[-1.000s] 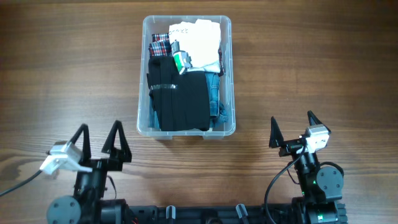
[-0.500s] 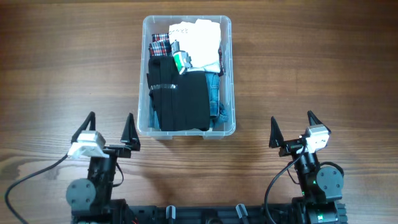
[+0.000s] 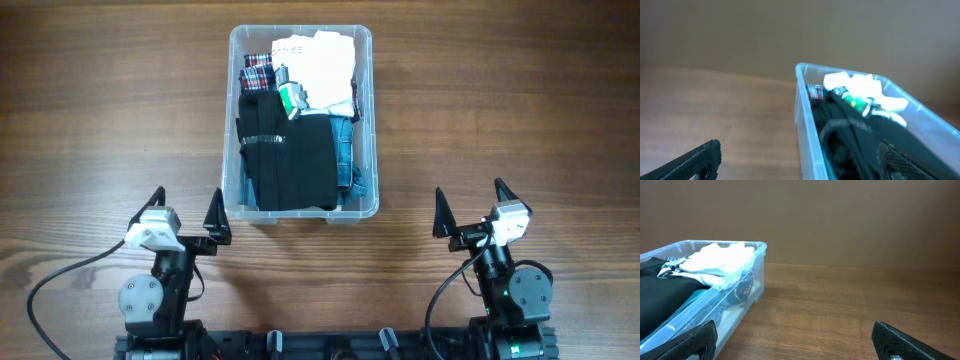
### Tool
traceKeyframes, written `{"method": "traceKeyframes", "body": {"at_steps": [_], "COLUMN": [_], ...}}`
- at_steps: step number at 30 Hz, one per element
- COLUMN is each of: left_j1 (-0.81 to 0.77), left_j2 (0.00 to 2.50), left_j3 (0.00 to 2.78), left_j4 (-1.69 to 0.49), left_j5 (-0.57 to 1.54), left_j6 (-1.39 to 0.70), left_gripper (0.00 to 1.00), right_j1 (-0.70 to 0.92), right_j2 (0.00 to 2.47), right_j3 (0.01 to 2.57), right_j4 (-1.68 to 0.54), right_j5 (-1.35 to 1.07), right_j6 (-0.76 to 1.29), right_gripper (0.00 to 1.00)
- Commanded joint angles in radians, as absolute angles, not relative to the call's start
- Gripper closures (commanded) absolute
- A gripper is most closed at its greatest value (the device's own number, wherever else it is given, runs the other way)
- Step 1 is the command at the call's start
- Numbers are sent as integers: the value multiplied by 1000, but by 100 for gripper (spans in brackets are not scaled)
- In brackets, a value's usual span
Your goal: Pack container
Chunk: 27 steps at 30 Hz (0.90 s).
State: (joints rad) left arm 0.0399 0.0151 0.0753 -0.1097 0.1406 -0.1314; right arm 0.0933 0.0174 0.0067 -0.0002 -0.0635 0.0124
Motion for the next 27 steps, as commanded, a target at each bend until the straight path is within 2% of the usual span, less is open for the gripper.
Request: {"method": "traceKeyframes", "body": {"at_steps": [1, 27], "left_j1": [35, 35], "left_j2": [2, 3], "left_j3": [62, 53], "left_j4": [-155, -177], "left_j5": [150, 104], "left_j6": [-108, -108], "left_gripper": [0, 0], "right_j1": [89, 89], "right_j2": [10, 10], "right_j3": [5, 5], "right_j4": [3, 3], "right_j5": [-76, -76], "right_j6": [1, 0], "right_gripper": [0, 0]}}
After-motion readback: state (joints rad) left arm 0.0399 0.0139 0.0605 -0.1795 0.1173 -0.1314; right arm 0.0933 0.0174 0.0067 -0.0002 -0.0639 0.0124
